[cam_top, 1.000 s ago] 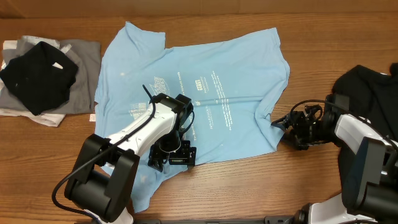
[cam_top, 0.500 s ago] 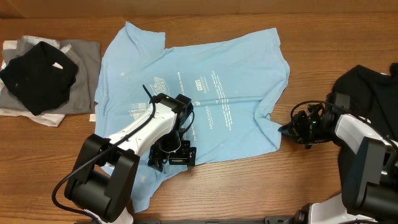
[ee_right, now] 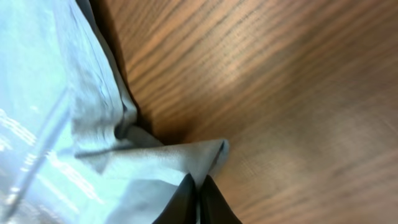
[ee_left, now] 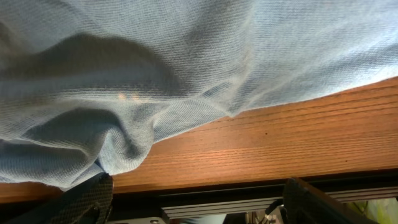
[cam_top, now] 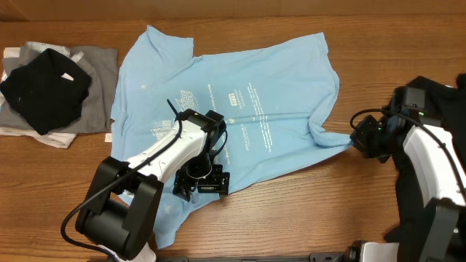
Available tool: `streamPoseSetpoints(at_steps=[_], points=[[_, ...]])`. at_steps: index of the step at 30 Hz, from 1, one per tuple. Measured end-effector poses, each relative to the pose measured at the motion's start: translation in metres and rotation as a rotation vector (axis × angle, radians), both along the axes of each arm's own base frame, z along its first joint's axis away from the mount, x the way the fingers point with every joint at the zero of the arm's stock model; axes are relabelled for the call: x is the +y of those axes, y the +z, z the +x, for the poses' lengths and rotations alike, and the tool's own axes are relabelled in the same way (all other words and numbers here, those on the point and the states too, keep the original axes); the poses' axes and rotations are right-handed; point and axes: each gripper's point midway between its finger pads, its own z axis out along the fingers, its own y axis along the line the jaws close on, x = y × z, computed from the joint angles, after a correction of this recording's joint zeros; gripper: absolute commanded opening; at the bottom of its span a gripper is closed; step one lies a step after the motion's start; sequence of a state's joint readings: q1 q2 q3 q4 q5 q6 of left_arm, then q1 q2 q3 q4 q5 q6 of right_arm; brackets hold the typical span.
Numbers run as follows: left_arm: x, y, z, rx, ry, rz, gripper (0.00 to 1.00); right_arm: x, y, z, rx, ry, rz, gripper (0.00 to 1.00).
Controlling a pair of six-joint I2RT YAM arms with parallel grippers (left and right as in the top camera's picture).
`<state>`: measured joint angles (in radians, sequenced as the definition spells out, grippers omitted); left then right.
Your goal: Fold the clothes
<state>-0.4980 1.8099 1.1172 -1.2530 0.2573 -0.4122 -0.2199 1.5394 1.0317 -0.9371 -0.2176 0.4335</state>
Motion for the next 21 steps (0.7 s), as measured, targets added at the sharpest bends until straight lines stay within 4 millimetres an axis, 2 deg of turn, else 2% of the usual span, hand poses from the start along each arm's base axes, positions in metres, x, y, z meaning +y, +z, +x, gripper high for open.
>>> streamPoseSetpoints(at_steps=[3,7,11,12,14,16,21], points=[[0.0,0.0,0.0,0.0,0.0,0.0,0.9,0.007,0.0,-0.01,0.041,0.029,-0.046,0.09],[0.0,0.0,0.0,0.0,0.0,0.0,0.9,0.016,-0.003,-0.027,0.126,0.043,-0.096,0.04],[0.0,0.0,0.0,0.0,-0.002,-0.001,0.91,0.005,-0.005,-0.052,0.239,-0.033,-0.182,0.04],[0.0,0.0,0.0,0.0,-0.003,-0.001,0.91,0.001,-0.005,-0.053,0.248,-0.054,-0.203,0.1],[0.0,0.0,0.0,0.0,-0.004,-0.002,0.9,-0.005,-0.005,-0.053,0.25,-0.085,-0.232,0.62],[0.0,0.0,0.0,-0.001,-0.007,-0.004,0.91,-0.008,-0.005,-0.049,0.234,-0.107,-0.249,0.67],[-0.001,-0.001,0.002,-0.01,-0.02,-0.014,0.9,-0.011,-0.004,-0.036,0.181,-0.107,-0.258,0.67]])
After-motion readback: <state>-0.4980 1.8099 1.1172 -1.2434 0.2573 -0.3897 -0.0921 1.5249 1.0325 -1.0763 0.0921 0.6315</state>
